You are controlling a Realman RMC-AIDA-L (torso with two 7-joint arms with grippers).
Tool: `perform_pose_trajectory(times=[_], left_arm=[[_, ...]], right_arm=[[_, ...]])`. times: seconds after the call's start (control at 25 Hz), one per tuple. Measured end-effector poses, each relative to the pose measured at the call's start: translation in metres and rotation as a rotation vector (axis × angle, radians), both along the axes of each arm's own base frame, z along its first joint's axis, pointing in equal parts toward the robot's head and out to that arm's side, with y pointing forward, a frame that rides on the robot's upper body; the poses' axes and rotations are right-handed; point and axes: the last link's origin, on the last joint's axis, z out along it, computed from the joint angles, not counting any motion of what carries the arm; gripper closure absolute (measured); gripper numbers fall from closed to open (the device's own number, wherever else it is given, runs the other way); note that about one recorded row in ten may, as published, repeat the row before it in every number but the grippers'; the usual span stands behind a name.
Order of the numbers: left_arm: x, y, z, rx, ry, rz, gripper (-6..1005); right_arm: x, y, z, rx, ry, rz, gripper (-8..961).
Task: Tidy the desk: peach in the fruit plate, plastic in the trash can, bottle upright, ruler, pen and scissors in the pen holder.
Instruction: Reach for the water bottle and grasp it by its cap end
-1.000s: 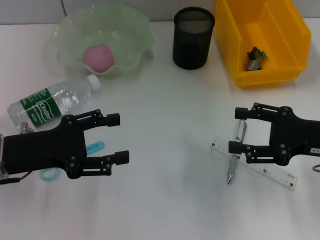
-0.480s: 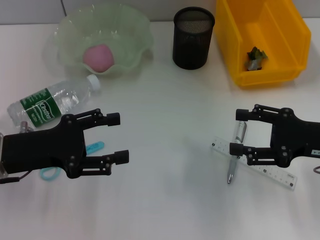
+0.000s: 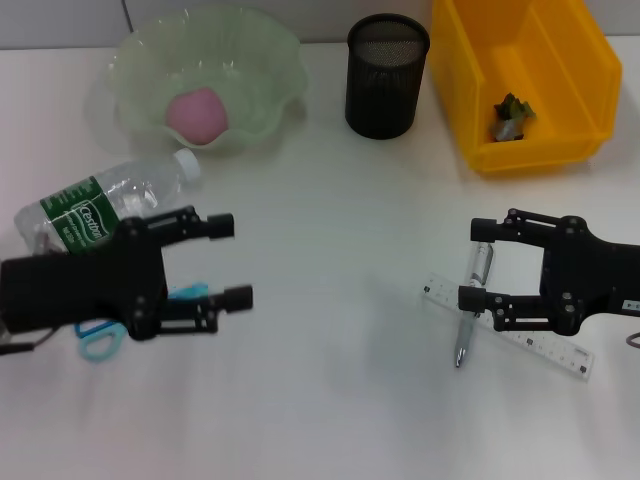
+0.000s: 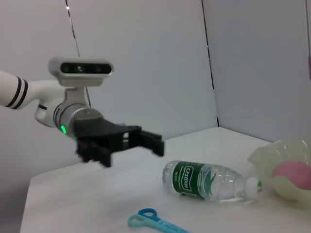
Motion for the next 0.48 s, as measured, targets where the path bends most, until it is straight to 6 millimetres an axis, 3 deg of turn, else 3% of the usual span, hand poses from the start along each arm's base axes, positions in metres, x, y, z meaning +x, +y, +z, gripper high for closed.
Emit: perform_pose_trajectory(times=[0.16,0.2,0.32,0.36,0.48], left_arm=[[0.002,0.009,0.007,0.026,0.012,0.025,175],[0.006,0.022,0.018,0.048,0.024,0.059,175],[0.009,0.031,0.027,0.059,0.042,0.088,176],[0.01,0.046,0.044,0.091,0.102,0.144,176],[0.007,0.057,0.055,0.116,0.158,0.198,176]], right_arm=[[-0.001,0.0,0.0,-0.001,0.003,0.003,119],[-0.001,0.001,0.0,-0.001,0.003,0.004,119],[-0.002,0.002,0.0,-0.002,0.004,0.007,119],[-0.002,0.002,0.0,-0.002,0.004,0.008,119],[-0.003,0.002,0.0,-0.002,0.004,0.01,119]])
